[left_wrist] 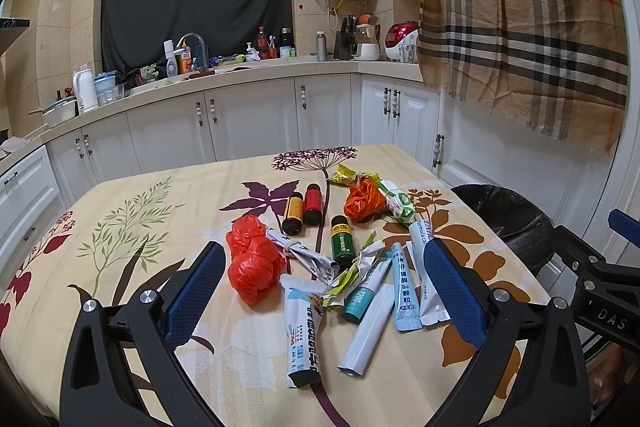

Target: Collect trash

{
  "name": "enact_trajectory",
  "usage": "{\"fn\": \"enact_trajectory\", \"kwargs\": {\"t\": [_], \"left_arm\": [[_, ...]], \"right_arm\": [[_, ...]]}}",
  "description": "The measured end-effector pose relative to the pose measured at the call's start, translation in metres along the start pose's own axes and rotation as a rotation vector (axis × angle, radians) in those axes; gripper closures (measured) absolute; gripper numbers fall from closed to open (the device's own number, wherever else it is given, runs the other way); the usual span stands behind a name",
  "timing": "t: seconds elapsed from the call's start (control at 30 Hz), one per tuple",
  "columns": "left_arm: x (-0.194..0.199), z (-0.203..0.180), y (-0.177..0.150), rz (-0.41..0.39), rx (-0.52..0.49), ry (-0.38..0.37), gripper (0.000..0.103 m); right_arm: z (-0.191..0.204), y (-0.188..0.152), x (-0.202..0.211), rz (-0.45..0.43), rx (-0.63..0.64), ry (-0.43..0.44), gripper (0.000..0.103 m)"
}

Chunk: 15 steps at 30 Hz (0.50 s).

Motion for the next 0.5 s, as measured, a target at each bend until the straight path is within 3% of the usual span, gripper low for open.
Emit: {"fn": "enact_trajectory", "kwargs": {"t": [0.5], "left_arm": [[-0.0029,0.0033,-0.0037,0.004,0.006,0.0,0.006]], "right_arm": [[0.0002,-0.0002,0.0002,0.001,0.0,0.0,0.004]]}}
Point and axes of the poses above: each gripper's, at about its wrist camera, not at the fingertips, and x roughly against the way its jaws point, z to its left, y to its top, the point moved 10 cm from there along -x, roughly the way its jaws point, and after that the axes turned 12 degrees about y, right-handed, at the moved point
